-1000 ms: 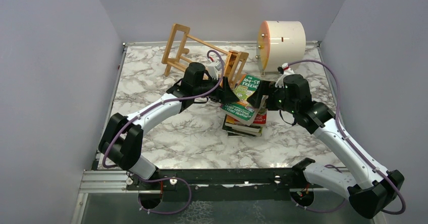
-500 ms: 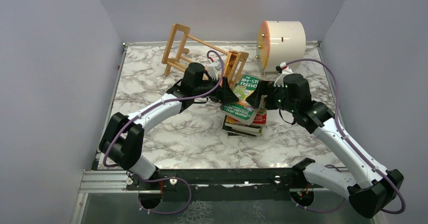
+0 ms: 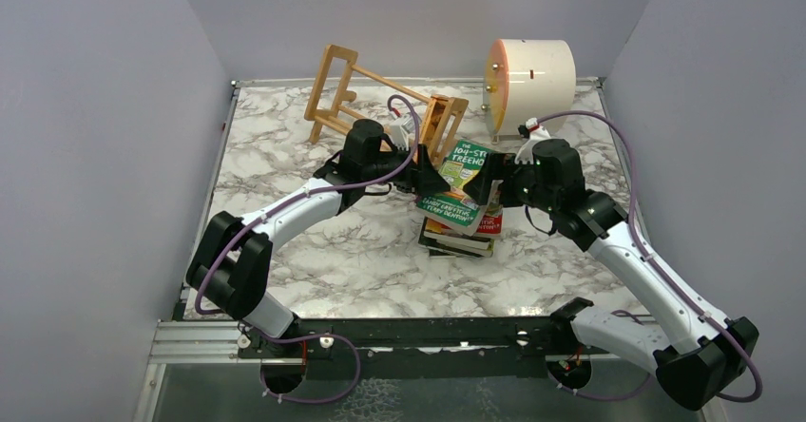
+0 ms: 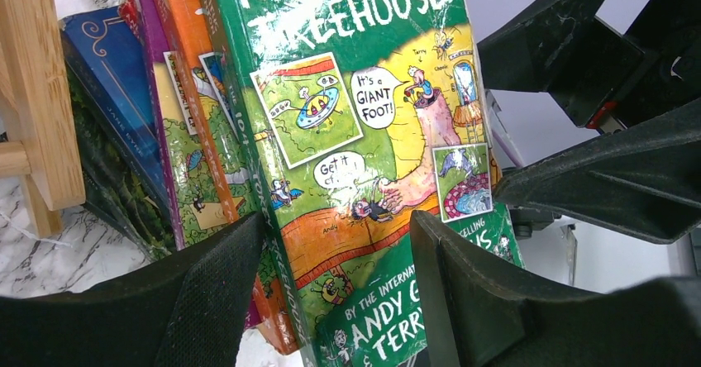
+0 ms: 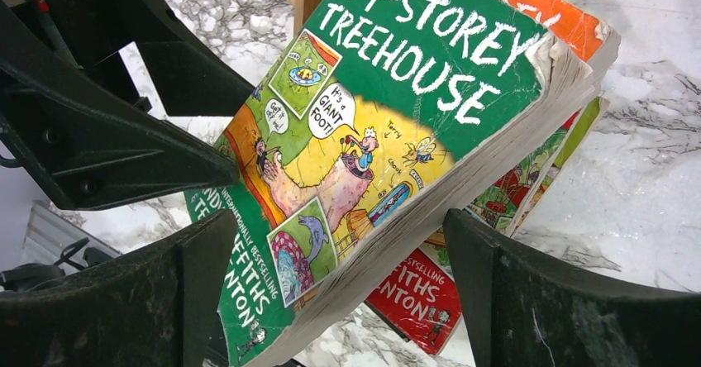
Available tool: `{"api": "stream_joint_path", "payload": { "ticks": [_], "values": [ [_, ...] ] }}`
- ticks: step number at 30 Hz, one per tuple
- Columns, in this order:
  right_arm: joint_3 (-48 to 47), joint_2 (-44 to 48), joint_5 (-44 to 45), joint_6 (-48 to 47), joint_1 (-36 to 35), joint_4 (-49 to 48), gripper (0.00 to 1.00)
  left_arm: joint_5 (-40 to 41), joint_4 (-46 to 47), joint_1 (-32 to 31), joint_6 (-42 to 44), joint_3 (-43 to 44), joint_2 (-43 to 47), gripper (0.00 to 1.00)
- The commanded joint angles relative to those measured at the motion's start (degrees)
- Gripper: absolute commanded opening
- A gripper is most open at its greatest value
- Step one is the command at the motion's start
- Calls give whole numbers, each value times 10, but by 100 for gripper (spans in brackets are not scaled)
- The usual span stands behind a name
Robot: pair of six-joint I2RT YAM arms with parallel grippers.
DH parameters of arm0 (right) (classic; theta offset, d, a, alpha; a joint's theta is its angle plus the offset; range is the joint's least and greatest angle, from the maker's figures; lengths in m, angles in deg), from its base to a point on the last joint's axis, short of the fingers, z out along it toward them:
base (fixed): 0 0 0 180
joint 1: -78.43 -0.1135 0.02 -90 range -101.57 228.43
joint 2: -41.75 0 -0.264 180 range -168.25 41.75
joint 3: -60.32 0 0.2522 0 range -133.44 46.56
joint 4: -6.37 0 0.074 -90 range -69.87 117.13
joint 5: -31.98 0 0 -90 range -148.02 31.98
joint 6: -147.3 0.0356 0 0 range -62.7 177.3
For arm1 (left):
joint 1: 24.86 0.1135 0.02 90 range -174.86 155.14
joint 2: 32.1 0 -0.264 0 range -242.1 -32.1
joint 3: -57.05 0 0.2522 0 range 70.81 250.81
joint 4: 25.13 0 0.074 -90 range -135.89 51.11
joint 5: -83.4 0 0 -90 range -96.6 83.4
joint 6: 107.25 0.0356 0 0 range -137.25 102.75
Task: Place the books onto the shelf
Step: Adjust the book at the center of the board.
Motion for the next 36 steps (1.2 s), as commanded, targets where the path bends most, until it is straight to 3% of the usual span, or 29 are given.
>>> {"api": "stream_joint_path", "payload": {
  "ticks": [1,19,36],
  "values": [
    [7,9,-18,2,-6,-31,93,-50,21,-28,-15,12,-11,58],
    [19,35,11,-2,-5,-11,94,-35,48,-74,-36,32,-32,58],
    [18,33,56,23,-5,32,94,59,-58,-74,15,46,-5,58]
  ]
}}
